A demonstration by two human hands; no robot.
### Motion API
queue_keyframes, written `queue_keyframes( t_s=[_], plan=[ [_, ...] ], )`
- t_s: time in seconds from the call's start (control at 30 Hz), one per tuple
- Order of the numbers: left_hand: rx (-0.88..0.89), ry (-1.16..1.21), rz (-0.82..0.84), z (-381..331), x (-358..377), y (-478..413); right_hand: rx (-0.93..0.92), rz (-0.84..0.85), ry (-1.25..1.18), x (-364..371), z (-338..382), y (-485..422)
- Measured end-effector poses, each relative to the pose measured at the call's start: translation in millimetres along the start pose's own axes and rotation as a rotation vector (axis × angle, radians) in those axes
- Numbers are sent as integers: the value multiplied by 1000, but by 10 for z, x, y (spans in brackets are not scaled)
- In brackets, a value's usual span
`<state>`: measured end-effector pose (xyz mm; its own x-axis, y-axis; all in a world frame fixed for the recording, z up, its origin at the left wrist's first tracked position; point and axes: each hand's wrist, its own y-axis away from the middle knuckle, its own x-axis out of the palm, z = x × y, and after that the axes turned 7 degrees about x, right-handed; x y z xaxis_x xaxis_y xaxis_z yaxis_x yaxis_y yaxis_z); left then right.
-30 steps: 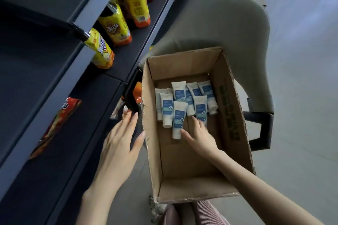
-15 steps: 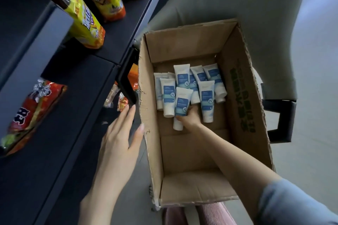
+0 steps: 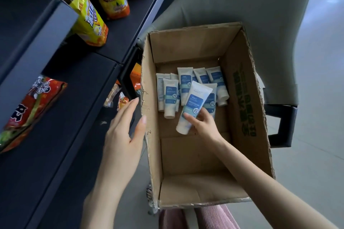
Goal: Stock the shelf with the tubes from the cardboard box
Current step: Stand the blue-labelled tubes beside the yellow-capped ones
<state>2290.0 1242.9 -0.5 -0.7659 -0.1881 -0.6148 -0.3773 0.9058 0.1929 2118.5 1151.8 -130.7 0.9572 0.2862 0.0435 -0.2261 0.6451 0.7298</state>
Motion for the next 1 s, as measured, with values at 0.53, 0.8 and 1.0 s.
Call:
queue_keyframes(
  t_s=[0.53, 0.8, 1.0],
  plan=[
    [-196, 659, 70, -284, 351, -19, -58, 348, 3, 27, 405, 912],
    [-265, 677, 83, -330, 431, 16, -50, 364, 12, 33, 465, 934],
    [-253, 737, 104, -321, 417, -12, -5, 352, 16, -74, 494, 865]
  ],
)
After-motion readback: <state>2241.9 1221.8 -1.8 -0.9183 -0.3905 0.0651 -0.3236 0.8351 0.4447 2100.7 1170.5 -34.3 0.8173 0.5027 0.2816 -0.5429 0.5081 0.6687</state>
